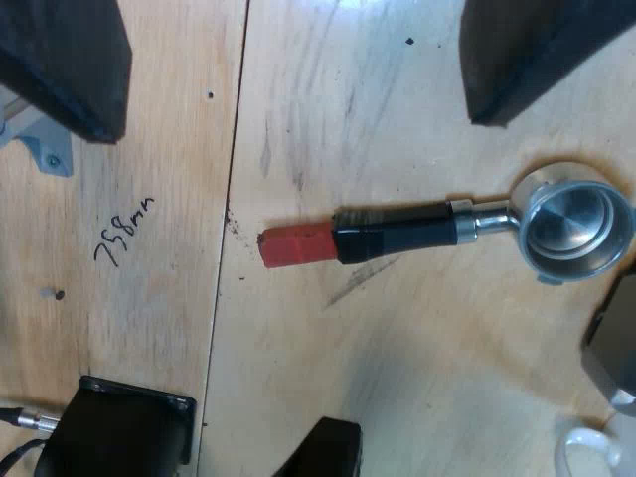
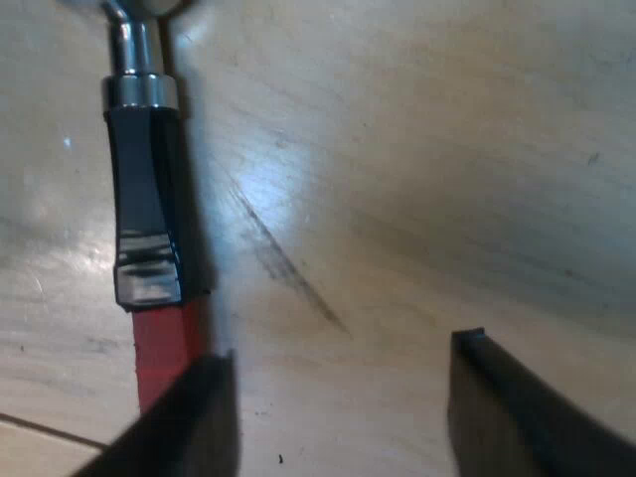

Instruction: Put the handle in the coffee machine

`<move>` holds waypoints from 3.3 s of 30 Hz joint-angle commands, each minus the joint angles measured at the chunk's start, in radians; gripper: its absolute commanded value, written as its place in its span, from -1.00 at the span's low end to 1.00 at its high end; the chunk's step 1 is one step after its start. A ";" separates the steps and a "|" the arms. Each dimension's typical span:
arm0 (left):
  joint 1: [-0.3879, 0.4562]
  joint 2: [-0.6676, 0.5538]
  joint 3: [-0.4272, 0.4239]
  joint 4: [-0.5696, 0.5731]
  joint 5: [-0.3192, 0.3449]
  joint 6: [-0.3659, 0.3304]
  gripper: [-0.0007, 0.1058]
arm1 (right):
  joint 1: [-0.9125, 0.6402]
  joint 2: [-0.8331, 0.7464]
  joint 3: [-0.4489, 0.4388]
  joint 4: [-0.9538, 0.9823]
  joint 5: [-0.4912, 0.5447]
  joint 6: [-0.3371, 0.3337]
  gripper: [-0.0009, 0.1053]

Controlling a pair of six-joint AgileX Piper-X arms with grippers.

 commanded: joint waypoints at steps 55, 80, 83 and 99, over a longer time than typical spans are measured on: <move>-0.004 -0.004 0.126 -0.088 -0.016 -0.008 0.32 | 0.060 0.296 0.225 -0.393 -0.045 0.012 -0.98; 0.050 -0.004 0.126 -0.030 -0.016 0.005 0.32 | 0.203 0.360 0.225 -0.479 -0.184 0.147 -0.98; 0.050 -0.004 0.126 -0.004 -0.053 0.024 0.32 | 0.251 0.360 0.225 -0.512 -0.220 0.191 -0.98; 0.050 -0.004 0.081 0.074 -0.128 0.073 0.32 | 0.300 0.360 0.223 -0.774 -0.244 0.365 -0.98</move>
